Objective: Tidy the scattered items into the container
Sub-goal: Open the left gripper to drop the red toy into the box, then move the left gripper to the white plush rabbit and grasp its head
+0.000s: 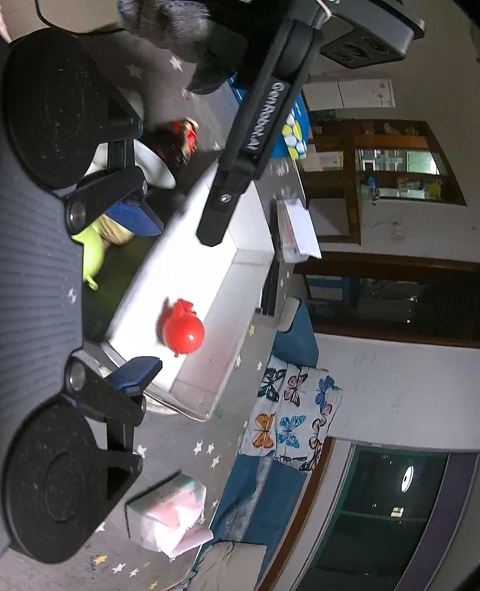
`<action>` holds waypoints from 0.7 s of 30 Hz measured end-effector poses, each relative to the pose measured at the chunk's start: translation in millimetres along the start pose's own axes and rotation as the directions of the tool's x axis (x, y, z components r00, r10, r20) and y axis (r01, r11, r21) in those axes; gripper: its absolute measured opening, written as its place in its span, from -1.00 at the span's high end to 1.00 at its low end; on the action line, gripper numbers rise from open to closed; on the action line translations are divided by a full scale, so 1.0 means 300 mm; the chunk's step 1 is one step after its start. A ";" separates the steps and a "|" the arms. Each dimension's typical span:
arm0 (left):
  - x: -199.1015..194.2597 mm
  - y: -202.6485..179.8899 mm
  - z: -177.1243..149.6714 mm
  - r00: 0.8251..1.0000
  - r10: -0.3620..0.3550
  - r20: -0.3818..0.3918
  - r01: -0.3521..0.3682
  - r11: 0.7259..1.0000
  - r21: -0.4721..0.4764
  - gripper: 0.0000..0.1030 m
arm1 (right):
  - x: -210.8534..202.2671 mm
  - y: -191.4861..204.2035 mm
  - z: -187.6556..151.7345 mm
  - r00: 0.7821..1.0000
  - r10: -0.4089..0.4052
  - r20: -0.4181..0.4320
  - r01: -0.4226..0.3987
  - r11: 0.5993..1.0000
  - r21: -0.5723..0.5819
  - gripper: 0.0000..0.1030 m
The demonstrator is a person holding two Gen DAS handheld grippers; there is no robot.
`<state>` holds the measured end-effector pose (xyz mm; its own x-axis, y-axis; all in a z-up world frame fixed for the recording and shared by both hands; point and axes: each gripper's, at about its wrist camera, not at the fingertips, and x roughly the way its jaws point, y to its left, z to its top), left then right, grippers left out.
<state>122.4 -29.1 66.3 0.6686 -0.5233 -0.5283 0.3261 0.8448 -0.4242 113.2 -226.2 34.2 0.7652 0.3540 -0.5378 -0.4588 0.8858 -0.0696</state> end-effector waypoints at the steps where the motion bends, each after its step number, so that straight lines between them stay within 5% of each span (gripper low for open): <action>1: -0.020 -0.002 -0.012 1.000 0.002 0.007 -0.002 1.000 0.003 0.43 | -0.014 0.010 -0.012 1.000 0.008 0.001 -0.008 1.000 -0.001 -0.45; 12: -0.193 0.009 -0.162 0.999 0.023 0.029 -0.023 1.000 -0.018 0.43 | -0.083 0.151 -0.136 0.993 0.114 -0.035 -0.116 0.993 -0.034 -0.50; 21: -0.202 0.069 -0.268 1.000 -0.005 -0.028 0.002 0.996 -0.095 0.43 | -0.064 0.226 -0.196 0.982 0.166 -0.092 -0.173 0.982 -0.073 -0.50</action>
<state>34.9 11.3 30.4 0.6481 -0.5304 -0.5464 0.2630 0.8293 -0.4931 40.7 -190.6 -9.6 0.6338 0.4671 -0.6166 -0.6159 0.7869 -0.0370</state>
